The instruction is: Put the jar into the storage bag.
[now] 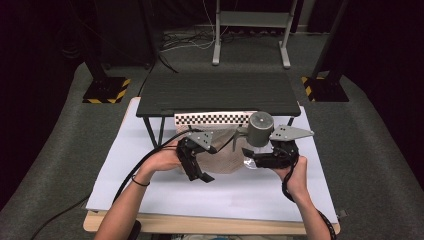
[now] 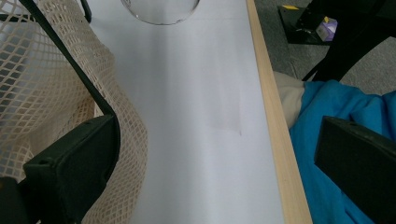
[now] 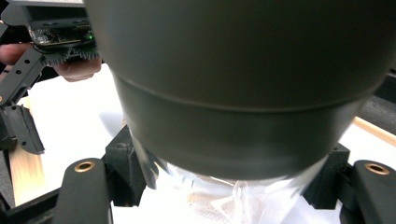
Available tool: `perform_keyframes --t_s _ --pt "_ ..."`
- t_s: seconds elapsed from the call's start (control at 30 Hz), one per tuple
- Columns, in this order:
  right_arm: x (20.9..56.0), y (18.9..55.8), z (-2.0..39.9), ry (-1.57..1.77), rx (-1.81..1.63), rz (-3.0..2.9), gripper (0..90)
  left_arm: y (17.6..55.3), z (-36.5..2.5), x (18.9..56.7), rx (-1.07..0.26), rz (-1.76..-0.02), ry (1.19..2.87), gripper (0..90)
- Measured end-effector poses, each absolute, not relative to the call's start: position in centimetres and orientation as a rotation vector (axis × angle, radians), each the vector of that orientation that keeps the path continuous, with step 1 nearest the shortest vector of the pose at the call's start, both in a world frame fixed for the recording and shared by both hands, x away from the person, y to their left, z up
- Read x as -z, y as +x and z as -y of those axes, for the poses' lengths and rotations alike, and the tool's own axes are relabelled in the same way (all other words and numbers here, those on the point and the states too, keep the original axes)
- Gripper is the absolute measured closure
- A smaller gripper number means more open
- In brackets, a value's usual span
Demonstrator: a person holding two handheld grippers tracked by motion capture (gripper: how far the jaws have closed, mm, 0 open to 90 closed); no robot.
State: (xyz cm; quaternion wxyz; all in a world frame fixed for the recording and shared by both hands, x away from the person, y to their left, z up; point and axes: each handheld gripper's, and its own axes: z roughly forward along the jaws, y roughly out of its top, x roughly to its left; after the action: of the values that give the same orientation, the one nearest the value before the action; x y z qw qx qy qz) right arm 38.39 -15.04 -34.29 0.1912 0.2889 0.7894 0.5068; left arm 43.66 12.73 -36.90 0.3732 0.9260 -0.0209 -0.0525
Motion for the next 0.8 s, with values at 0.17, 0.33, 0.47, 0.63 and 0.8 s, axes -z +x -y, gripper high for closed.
perform_keyframes --t_s 0.17,0.33,0.47,0.63,0.8 --pt "33.9 38.6 14.8 0.808 -1.42 -2.219 30.0 43.6 -12.7 36.9 0.135 0.055 2.37 0.0" --pt "33.3 38.7 14.6 0.804 -1.426 -2.216 30.0 43.6 -12.8 36.8 0.141 0.055 2.367 0.0" --pt "32.8 38.8 14.3 0.795 -1.423 -2.214 30.1 43.6 -12.8 36.8 0.138 0.062 2.368 0.0" --pt "32.3 38.9 14.0 0.789 -1.425 -2.213 30.1 43.6 -12.8 36.9 0.132 0.057 2.373 0.0" --pt "32.0 39.2 13.4 0.784 -1.427 -2.216 30.1 43.5 -12.8 36.9 0.127 0.058 2.375 0.0"
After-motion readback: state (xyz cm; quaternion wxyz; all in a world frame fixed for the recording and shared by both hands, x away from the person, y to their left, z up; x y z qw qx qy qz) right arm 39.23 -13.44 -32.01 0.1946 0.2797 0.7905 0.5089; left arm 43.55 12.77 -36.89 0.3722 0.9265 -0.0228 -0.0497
